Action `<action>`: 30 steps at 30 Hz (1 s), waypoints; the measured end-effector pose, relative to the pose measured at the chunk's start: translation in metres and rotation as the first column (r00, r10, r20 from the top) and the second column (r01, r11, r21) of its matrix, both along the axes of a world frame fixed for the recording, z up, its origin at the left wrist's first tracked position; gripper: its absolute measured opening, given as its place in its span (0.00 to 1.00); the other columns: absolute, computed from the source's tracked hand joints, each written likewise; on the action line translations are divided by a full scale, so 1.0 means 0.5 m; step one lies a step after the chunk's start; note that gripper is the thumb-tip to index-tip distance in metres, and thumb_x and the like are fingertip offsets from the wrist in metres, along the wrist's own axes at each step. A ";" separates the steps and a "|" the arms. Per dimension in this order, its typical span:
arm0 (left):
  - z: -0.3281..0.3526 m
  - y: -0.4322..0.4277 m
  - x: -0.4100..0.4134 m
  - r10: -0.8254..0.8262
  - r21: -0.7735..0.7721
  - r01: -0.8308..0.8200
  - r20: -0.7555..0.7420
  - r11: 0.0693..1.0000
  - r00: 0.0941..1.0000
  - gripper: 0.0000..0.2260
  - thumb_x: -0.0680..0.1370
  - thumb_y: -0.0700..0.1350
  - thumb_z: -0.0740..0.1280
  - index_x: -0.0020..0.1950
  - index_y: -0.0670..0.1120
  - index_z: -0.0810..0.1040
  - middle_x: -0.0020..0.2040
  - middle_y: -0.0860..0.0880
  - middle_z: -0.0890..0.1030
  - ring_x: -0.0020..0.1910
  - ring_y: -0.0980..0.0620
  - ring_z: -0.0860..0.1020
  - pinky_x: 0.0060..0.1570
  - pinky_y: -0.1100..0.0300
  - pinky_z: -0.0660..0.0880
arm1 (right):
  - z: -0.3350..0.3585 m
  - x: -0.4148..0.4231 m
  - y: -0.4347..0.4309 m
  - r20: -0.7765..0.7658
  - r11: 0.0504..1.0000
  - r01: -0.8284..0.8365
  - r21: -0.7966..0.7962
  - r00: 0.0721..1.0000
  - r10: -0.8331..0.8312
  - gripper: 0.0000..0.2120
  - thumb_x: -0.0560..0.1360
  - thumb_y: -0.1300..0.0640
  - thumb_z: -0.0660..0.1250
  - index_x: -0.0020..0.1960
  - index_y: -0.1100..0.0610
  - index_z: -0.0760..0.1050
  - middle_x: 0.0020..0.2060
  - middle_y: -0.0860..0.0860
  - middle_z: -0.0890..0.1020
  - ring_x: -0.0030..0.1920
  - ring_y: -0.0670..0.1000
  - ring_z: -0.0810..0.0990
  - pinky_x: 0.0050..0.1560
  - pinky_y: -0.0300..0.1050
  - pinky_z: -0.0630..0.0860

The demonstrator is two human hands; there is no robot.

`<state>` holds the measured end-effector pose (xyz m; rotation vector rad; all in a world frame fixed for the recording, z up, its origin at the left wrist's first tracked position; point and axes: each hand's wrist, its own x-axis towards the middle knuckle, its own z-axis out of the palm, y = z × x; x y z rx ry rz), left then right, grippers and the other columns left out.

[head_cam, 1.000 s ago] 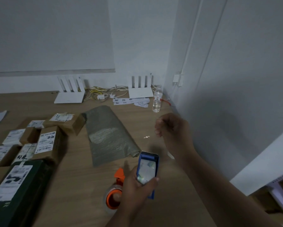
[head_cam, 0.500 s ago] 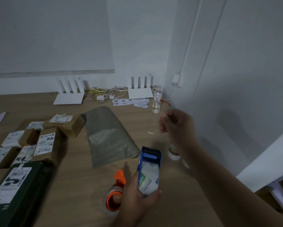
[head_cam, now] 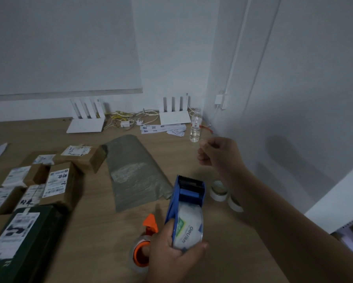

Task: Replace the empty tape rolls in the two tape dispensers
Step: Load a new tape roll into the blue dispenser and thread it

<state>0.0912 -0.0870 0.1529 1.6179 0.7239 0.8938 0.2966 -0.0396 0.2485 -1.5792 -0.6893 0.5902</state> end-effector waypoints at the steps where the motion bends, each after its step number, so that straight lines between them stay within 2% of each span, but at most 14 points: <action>1: 0.003 -0.001 -0.001 0.002 0.006 -0.002 0.005 1.000 1.000 0.34 0.60 0.37 0.83 0.48 0.74 0.79 0.42 0.62 0.86 0.40 0.63 0.84 0.38 0.73 0.76 | -0.001 0.000 0.002 -0.012 1.000 -0.003 -0.008 1.000 0.003 0.11 0.79 0.62 0.65 0.39 0.64 0.79 0.30 0.55 0.80 0.29 0.50 0.79 0.31 0.40 0.79; 5: 0.017 -0.007 -0.003 0.008 0.009 -0.008 -0.005 1.000 1.000 0.37 0.60 0.37 0.82 0.45 0.79 0.76 0.40 0.71 0.83 0.41 0.73 0.81 0.39 0.78 0.73 | -0.006 -0.002 0.008 -0.071 0.999 -0.001 -0.041 0.997 -0.002 0.13 0.79 0.64 0.65 0.36 0.63 0.78 0.30 0.54 0.79 0.28 0.50 0.78 0.30 0.38 0.80; 8: 0.016 -0.010 -0.003 0.007 0.008 -0.007 0.005 1.000 1.000 0.32 0.57 0.45 0.82 0.47 0.77 0.77 0.44 0.67 0.85 0.44 0.67 0.83 0.40 0.75 0.76 | -0.011 -0.004 0.008 -0.095 0.999 -0.005 -0.051 0.995 0.000 0.12 0.79 0.63 0.65 0.37 0.62 0.77 0.31 0.55 0.80 0.28 0.49 0.79 0.30 0.38 0.80; 11: 0.015 -0.013 -0.001 0.031 0.011 -0.031 0.051 0.999 0.998 0.30 0.52 0.61 0.82 0.51 0.75 0.77 0.47 0.64 0.86 0.47 0.64 0.84 0.43 0.72 0.77 | -0.012 -0.005 0.009 -0.107 0.998 -0.010 -0.063 0.994 0.003 0.12 0.79 0.64 0.65 0.37 0.63 0.77 0.31 0.56 0.79 0.29 0.50 0.79 0.30 0.38 0.80; 13: 0.019 -0.014 -0.001 0.034 0.030 -0.037 0.078 0.999 0.996 0.29 0.54 0.65 0.79 0.53 0.73 0.78 0.47 0.62 0.86 0.47 0.62 0.84 0.44 0.72 0.78 | -0.014 -0.006 0.008 -0.120 0.998 -0.018 -0.067 0.993 0.010 0.13 0.79 0.64 0.64 0.37 0.64 0.76 0.32 0.57 0.79 0.30 0.51 0.78 0.29 0.37 0.79; 17: 0.029 -0.016 -0.001 0.026 0.049 -0.030 0.080 0.998 0.996 0.27 0.54 0.62 0.80 0.51 0.71 0.80 0.44 0.61 0.86 0.44 0.61 0.84 0.41 0.72 0.78 | -0.021 -0.005 0.006 -0.136 0.997 -0.026 -0.071 0.991 0.016 0.13 0.79 0.65 0.64 0.36 0.65 0.76 0.32 0.58 0.78 0.29 0.51 0.76 0.29 0.37 0.77; 21: 0.035 -0.016 -0.004 0.019 0.042 -0.023 0.074 0.999 0.997 0.28 0.52 0.61 0.82 0.51 0.69 0.81 0.45 0.59 0.86 0.42 0.58 0.85 0.40 0.69 0.79 | -0.030 -0.001 0.011 -0.122 0.994 -0.018 -0.112 0.993 0.005 0.13 0.78 0.64 0.66 0.35 0.62 0.76 0.30 0.56 0.78 0.28 0.50 0.76 0.31 0.41 0.78; 26: 0.045 -0.015 -0.008 0.029 0.059 -0.034 0.075 0.998 0.997 0.27 0.52 0.61 0.81 0.50 0.69 0.81 0.41 0.56 0.86 0.38 0.57 0.85 0.38 0.66 0.79 | -0.039 0.004 0.012 -0.005 0.977 -0.040 -0.208 0.999 0.040 0.13 0.77 0.60 0.69 0.34 0.60 0.78 0.26 0.51 0.79 0.28 0.47 0.76 0.35 0.42 0.78; 30: 0.053 -0.018 -0.010 0.031 0.039 -0.033 0.071 0.999 0.997 0.29 0.52 0.54 0.82 0.49 0.71 0.80 0.41 0.56 0.87 0.38 0.58 0.85 0.37 0.67 0.79 | -0.047 0.007 0.013 0.057 0.951 -0.107 -0.289 0.990 0.128 0.15 0.77 0.58 0.69 0.32 0.58 0.77 0.21 0.46 0.78 0.23 0.43 0.74 0.27 0.34 0.72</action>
